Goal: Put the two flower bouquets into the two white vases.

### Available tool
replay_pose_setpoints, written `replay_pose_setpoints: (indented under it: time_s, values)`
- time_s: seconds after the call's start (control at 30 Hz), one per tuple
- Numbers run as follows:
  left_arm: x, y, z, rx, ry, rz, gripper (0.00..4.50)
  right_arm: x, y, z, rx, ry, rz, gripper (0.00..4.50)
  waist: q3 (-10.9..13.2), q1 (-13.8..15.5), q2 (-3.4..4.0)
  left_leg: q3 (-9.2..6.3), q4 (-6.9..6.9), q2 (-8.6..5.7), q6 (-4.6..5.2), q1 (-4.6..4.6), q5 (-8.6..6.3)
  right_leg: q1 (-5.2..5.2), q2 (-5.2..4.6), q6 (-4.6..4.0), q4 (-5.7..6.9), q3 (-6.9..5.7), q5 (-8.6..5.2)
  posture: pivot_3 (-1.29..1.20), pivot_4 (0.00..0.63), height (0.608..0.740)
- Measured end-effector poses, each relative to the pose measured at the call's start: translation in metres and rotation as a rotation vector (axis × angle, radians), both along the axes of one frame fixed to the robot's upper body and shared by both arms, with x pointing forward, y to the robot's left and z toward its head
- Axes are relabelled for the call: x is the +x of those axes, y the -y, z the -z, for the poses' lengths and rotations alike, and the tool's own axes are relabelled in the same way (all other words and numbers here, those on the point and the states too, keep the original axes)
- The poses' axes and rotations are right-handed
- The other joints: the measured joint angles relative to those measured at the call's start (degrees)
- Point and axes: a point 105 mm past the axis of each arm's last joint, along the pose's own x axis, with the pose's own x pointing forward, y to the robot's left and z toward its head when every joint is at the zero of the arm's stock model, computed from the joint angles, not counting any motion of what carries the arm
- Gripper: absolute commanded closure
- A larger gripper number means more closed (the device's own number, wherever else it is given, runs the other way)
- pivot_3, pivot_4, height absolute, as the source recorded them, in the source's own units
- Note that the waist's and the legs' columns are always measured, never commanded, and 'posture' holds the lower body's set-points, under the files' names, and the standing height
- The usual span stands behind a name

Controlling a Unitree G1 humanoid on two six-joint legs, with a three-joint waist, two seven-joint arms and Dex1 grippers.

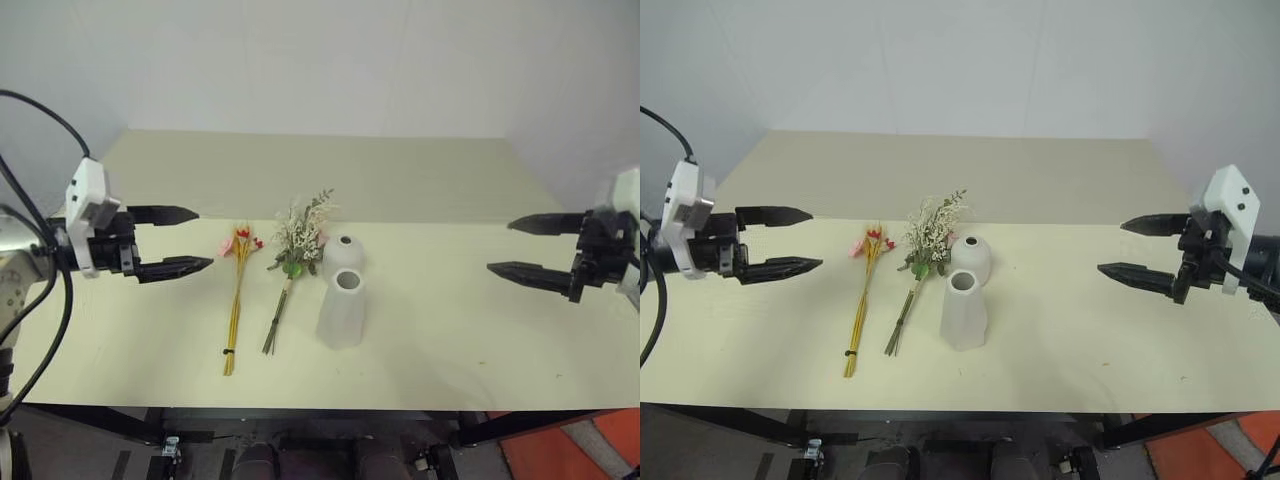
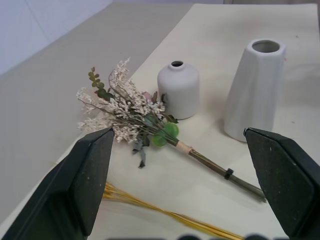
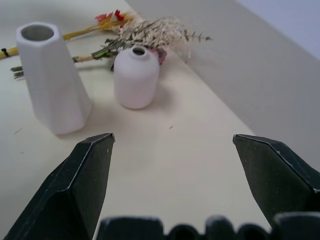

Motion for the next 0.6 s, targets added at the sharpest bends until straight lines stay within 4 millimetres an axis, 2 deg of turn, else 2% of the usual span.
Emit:
replay_pose_setpoints:
  time_s: [0.6]
  values:
    - [0.0061,0.0022,0.0042,0.01,-0.011,-0.003,0.0,0.0075,-0.0009,0.0044,0.003,-0.001,0.026,0.02,0.0,0.0,0.0,0.0,0.0,0.0,0.0,-0.02,0.0,-0.01,0.0,0.22,0.02,0.0,0.11,0.0,0.15,0.74]
